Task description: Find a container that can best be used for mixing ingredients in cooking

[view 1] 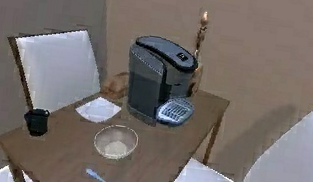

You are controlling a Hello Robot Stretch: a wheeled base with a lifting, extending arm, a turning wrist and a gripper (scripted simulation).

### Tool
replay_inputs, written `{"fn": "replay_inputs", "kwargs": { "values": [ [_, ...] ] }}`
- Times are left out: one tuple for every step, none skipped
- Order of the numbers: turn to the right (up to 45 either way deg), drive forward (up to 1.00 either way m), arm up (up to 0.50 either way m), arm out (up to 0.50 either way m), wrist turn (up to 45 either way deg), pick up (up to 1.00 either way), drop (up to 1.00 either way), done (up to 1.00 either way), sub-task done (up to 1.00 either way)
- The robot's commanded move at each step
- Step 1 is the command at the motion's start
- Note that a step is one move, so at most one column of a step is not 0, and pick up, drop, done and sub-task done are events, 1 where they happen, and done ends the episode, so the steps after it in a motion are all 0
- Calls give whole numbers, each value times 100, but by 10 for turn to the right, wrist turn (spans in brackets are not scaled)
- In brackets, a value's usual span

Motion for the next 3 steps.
{"fn": "replay_inputs", "kwargs": {
  "values": [
    [450,0,0,0,0,0,0,0,0],
    [450,0,0,0,0,0,0,0,0],
    [450,0,0,0,0,0,0,0,0]
  ]
}}
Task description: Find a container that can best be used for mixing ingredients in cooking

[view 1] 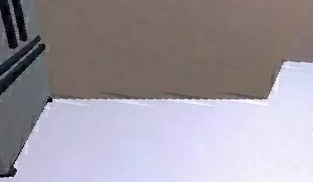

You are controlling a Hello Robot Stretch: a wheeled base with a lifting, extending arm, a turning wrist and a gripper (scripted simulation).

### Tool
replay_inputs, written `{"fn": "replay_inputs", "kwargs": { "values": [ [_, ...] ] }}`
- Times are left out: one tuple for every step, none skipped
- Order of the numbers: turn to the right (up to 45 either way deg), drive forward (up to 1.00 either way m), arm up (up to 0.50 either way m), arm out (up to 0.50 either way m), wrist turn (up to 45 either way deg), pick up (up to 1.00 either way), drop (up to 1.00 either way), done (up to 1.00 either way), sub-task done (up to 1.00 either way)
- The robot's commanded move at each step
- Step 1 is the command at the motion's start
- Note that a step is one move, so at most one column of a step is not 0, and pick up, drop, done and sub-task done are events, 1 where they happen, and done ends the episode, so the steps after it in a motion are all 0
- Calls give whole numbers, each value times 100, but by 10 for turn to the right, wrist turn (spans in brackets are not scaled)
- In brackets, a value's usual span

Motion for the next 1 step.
{"fn": "replay_inputs", "kwargs": {
  "values": [
    [360,0,0,0,0,0,0,0,0]
  ]
}}
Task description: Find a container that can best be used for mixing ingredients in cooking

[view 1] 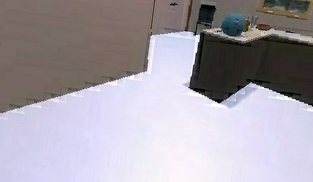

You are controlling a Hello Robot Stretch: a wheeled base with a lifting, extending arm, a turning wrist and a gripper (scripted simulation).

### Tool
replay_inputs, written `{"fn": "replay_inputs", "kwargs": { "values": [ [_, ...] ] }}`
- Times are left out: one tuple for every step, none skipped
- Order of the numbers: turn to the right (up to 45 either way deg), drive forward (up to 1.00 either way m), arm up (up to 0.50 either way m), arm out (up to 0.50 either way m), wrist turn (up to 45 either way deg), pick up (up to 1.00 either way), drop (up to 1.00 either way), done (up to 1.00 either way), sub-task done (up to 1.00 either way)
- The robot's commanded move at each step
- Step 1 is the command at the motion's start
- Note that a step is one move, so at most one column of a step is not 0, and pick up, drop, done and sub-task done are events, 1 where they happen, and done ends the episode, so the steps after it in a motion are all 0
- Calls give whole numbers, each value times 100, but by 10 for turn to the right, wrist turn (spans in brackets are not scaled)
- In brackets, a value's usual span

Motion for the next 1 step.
{"fn": "replay_inputs", "kwargs": {
  "values": [
    [0,20,0,0,0,0,0,0,0]
  ]
}}
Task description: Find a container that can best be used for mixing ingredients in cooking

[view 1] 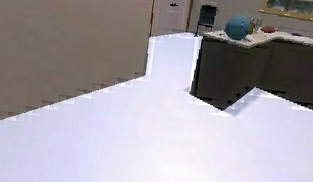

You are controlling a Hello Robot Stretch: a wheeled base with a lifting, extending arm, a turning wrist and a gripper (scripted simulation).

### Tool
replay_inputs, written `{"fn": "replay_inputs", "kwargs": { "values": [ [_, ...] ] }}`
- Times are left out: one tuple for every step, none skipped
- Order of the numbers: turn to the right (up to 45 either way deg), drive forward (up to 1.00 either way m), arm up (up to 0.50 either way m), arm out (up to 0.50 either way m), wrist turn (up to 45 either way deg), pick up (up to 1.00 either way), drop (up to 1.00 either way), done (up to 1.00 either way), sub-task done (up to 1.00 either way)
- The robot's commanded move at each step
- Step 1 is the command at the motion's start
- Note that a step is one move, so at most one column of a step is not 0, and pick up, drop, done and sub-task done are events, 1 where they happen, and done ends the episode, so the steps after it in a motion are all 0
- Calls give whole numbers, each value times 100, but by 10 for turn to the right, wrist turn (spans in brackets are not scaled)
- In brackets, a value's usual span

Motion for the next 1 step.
{"fn": "replay_inputs", "kwargs": {
  "values": [
    [-450,0,0,0,0,0,0,0,0]
  ]
}}
